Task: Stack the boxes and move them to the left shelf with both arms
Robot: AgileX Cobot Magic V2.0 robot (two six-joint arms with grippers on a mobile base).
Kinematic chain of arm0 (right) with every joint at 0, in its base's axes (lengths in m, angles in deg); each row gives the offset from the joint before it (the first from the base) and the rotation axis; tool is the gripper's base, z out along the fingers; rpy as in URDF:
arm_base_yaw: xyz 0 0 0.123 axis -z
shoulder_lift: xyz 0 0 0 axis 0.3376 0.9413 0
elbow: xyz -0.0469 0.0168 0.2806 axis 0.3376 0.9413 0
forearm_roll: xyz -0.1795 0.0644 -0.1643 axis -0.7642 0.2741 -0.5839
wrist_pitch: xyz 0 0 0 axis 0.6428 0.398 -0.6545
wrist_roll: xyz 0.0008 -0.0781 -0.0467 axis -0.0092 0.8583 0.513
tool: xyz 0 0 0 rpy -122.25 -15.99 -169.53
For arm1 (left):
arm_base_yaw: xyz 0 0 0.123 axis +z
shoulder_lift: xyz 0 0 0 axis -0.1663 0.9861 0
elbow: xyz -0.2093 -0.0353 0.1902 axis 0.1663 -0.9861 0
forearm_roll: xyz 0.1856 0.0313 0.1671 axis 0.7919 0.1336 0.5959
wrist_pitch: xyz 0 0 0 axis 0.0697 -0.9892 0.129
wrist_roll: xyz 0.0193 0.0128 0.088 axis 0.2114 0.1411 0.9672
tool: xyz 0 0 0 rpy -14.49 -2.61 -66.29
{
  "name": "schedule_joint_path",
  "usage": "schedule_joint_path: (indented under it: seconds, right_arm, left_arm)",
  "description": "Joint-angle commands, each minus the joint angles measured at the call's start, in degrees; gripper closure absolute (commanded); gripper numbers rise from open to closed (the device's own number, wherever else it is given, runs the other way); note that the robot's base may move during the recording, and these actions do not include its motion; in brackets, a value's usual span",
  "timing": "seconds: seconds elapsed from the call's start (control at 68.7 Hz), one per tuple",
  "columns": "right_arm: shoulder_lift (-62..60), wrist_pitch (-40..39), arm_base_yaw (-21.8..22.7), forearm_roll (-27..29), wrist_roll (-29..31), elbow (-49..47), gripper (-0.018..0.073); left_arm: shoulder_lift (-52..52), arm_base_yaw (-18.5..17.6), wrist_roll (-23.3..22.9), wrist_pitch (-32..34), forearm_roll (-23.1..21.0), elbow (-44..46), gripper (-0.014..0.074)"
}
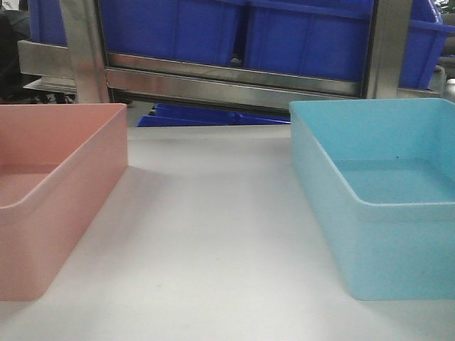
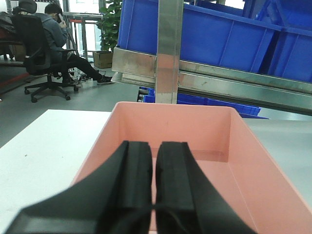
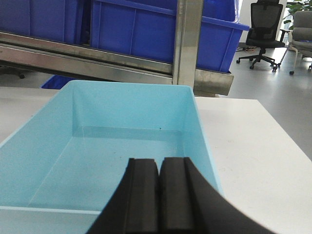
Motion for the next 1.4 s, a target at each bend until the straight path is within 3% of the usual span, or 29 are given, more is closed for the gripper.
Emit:
schedule_joint_path:
  seconds: [0.0,0.364,0.422,0.481,0.743,0.874,1.194,1.384]
  right_arm:
    - [-0.7,-4.7,0.3,-0.1,0.6,-1.1,0.0508]
    - [-0.7,-4.7,0.3,-0.1,0.6,-1.1,0.0508]
    - [-0.7,-4.7,0.3,-0.1,0.6,-1.1,0.0508]
    - [-0.7,-4.7,0.3,-0.1,0.6,-1.1,0.0508]
    - [-0.7,-4.7,0.3,-0.1,0.6,-1.1,0.0508]
    - [-0.7,-4.7,0.3,-0.1,0.6,-1.1,0.0508]
    - [-0.7,-4.7,0.3,-0.1,0.6,-1.1,0.0508]
    - [-0.7,-4.7,0.3,-0.1,0.6,-1.1,0.0508]
  left_arm:
    - [-0.8,-0.2,0.0,4.4,-0.2,-1.6,0.0586]
    - [-0.8,-0.2,0.0,4.5,-0.2,-1.6,0.0586]
    - [-0.8,-0.2,0.0,4.0,-1.8,-1.3,0.0586]
    - [-0.5,-0.2,0.0,1.4,-3.6,-0.1,0.0586]
    - [4.9,-0.2,0.0,-9.1,-1.8,9.8,0.0586]
    - [11.5,-0.2,0.0,-18.1,-1.4,16.9,0.0586]
    - [34.7,-0.2,0.0,-30.8,0.4,32.1,0.0586]
    - [46.3,-0.2,0.0,-31.7,0.4,36.4,0.0586]
